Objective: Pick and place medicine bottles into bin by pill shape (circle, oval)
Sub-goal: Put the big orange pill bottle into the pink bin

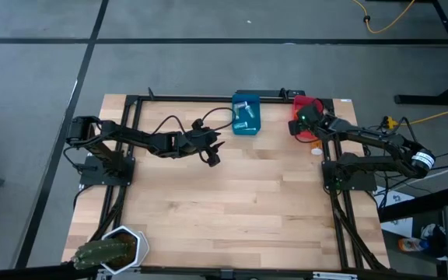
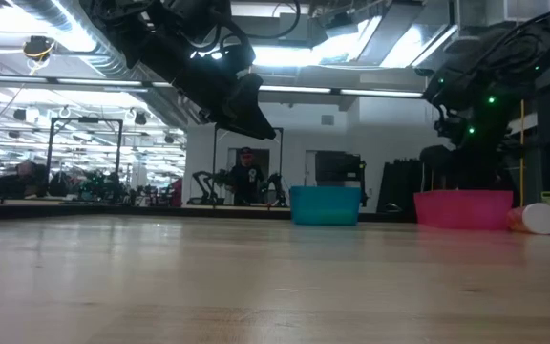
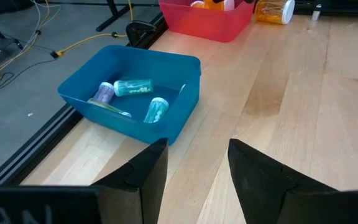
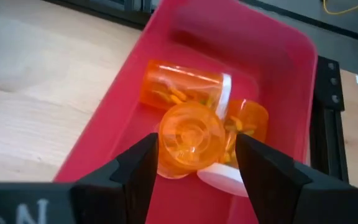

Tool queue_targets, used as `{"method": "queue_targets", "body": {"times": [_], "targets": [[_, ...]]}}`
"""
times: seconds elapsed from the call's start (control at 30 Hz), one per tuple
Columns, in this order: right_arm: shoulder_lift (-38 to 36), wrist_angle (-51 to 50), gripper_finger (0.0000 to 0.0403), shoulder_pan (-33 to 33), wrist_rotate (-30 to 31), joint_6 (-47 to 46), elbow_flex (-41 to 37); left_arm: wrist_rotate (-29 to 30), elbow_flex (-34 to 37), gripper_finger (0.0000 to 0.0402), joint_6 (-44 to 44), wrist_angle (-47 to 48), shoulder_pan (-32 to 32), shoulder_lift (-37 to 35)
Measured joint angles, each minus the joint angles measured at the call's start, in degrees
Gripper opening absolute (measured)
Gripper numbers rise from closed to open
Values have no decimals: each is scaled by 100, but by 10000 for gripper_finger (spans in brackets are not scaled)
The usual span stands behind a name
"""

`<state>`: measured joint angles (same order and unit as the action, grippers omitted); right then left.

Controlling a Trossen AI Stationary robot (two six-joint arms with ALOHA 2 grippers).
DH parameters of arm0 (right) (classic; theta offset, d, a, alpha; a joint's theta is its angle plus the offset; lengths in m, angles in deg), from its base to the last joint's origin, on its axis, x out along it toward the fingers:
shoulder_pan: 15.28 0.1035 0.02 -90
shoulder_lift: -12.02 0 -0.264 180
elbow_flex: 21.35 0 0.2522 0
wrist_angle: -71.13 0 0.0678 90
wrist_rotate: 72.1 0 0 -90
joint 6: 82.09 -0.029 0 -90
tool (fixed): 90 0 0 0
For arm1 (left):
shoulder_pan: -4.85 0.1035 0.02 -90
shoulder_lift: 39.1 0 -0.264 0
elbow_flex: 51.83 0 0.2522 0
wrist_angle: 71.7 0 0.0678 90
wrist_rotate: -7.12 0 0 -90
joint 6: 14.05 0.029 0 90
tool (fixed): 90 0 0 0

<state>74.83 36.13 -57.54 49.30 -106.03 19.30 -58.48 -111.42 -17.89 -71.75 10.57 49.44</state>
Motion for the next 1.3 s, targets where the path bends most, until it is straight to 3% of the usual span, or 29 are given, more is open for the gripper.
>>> {"method": "queue_targets", "body": {"times": [0.17, 0.37, 0.67, 1.3], "targets": [[-2, -121, 215, 7, -115, -32, 0, 0, 0, 163, 2, 0, 1, 0], [-285, -68, 215, 186, 298, 24, 7, 0, 0, 163, 0, 0, -1, 0], [-472, -1396, 193, 258, 457, -498, 238, -1, 0, 163, 0, 0, 0, 0], [-130, -877, 173, 254, 461, -98, 188, 0, 0, 163, 0, 1, -1, 0]]}}
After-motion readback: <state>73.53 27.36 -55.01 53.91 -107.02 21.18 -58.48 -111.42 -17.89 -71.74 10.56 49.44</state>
